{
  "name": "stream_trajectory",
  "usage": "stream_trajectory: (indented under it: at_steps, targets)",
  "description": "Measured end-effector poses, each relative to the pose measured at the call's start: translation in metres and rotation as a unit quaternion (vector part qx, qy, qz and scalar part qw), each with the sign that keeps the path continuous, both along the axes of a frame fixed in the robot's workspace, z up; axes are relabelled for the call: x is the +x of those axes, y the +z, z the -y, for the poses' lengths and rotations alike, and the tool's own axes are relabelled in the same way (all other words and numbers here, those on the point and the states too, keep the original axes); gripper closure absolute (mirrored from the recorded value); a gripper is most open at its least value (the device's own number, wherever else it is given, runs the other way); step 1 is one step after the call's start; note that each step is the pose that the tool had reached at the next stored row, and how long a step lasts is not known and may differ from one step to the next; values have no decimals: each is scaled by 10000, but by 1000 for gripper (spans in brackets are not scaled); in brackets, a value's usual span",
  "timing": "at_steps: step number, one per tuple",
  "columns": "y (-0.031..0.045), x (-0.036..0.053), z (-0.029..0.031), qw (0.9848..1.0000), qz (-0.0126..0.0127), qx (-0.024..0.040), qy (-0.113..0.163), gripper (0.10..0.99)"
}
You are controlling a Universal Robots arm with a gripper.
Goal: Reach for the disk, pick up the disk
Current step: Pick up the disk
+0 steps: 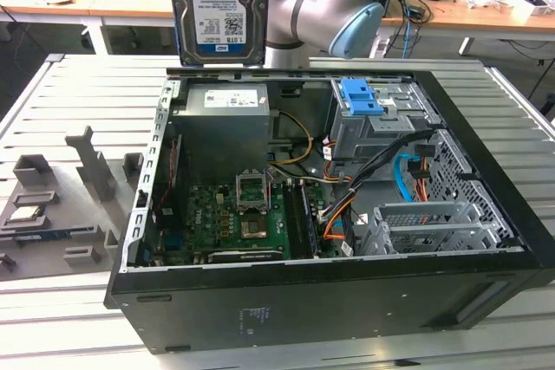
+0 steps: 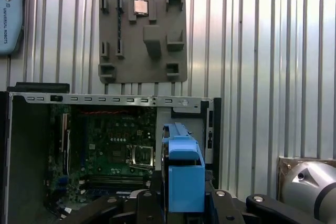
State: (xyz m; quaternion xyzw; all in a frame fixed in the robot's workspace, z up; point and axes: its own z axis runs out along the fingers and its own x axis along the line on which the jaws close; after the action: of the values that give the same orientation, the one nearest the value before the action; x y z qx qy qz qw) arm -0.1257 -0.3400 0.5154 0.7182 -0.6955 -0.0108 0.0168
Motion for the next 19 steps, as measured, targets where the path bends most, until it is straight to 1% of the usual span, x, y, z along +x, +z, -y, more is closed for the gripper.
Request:
stream_trajectory:
  at_steps: [2,4,9,11,17,19]
  targets:
    - [0,64,0,10000,0,0,1,722]
    - [0,174,0,10000,0,0,0,722]
    - [0,318,0,10000,-1,0,0,722]
    - [0,429,0,10000,-1,0,0,722]
    - [0,674,0,10000,-2,0,0,722]
    - [1,774,0,10000,-3,-1,-1,722]
